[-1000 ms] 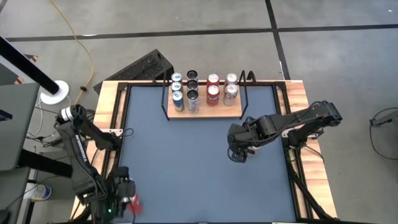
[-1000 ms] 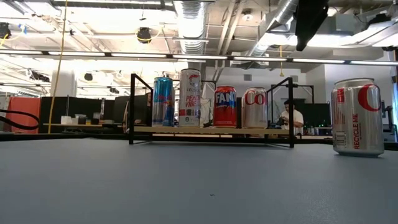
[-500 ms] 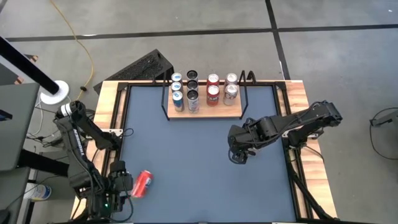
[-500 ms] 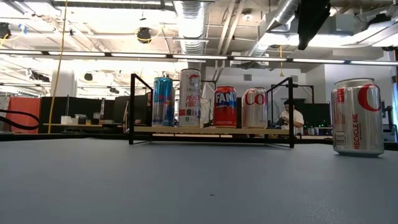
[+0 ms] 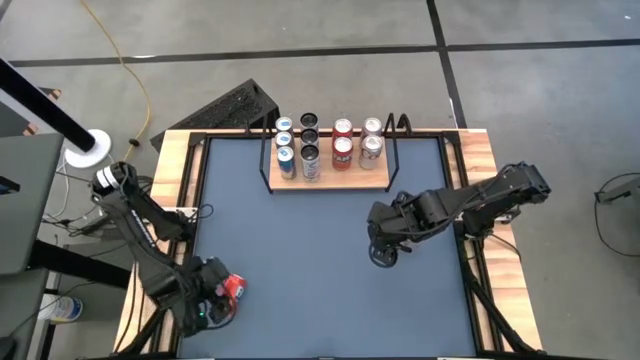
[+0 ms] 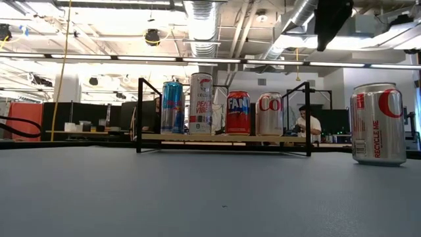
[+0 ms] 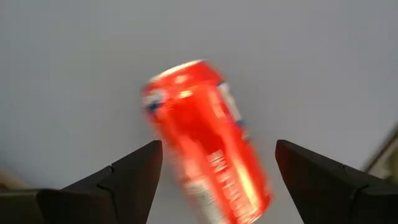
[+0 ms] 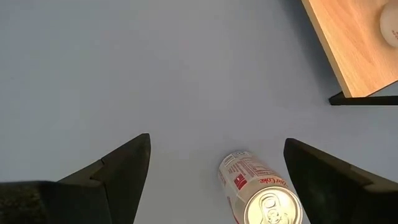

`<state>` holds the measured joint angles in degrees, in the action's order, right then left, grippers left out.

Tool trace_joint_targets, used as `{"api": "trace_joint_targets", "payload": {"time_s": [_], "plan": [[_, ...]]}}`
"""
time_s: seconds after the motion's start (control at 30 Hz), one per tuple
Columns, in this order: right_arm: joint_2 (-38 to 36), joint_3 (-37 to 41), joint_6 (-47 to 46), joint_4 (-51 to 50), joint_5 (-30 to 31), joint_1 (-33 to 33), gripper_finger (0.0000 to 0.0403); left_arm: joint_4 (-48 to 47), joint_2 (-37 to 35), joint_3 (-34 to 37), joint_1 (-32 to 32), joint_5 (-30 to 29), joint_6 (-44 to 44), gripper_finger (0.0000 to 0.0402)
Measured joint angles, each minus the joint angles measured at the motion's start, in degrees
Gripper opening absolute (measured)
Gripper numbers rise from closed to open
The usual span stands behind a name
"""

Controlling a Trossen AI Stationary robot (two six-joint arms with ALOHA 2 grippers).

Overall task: Place canned beverage on shelf
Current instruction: Move the orange soda can

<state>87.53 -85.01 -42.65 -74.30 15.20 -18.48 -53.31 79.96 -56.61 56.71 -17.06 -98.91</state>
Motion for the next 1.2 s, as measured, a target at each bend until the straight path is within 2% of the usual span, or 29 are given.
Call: {"api": "trace_joint_targets", "payload": {"time_s": [0.13, 0.3, 0.4, 0.53, 0.67, 0.77, 0.93, 1.2], "plan": [[0.0, 0.0, 0.5, 0.3, 0.2, -1.2, 0.0352, 8.2, 0.0, 3.4, -1.7, 0.3, 0.6, 0.0302], [0.0, 0.0, 0.6, 0.2, 0.2, -3.1, 0.0352, 8.8, -0.1, 7.5, -3.9, 2.2, -3.1, 0.0302], [0.0, 0.0, 0.6, 0.4, 1.4, -4.7, 0.0352, 12.3, 0.0, 10.5, -4.9, 3.4, -3.8, 0.0302], [0.0, 0.0, 0.6, 0.9, 3.1, -7.0, 0.0352, 19.7, -0.4, 14.4, -6.4, 4.9, -1.5, 0.0302], [0.0, 0.0, -0.7, 1.3, 5.1, -8.9, 0.0352, 21.7, -0.4, 16.3, -8.2, 6.4, 2.1, 0.0303], [0.0, 0.6, -3.7, 2.1, 8.8, -10.6, 0.0352, 22.5, -0.2, 16.6, -10.1, 7.5, 7.3, 0.0303], [0.0, 5.9, -5.8, 9.1, 14.6, -13.9, 0.0352, 24.9, -0.1, 16.7, -13.7, 9.5, 16.6, 0.0303], [0.0, 13.8, -2.3, 33.5, 20.1, -16.2, 0.0352, 26.1, 0.0, 16.7, -21.6, 12.3, 28.6, 0.0287]]}}
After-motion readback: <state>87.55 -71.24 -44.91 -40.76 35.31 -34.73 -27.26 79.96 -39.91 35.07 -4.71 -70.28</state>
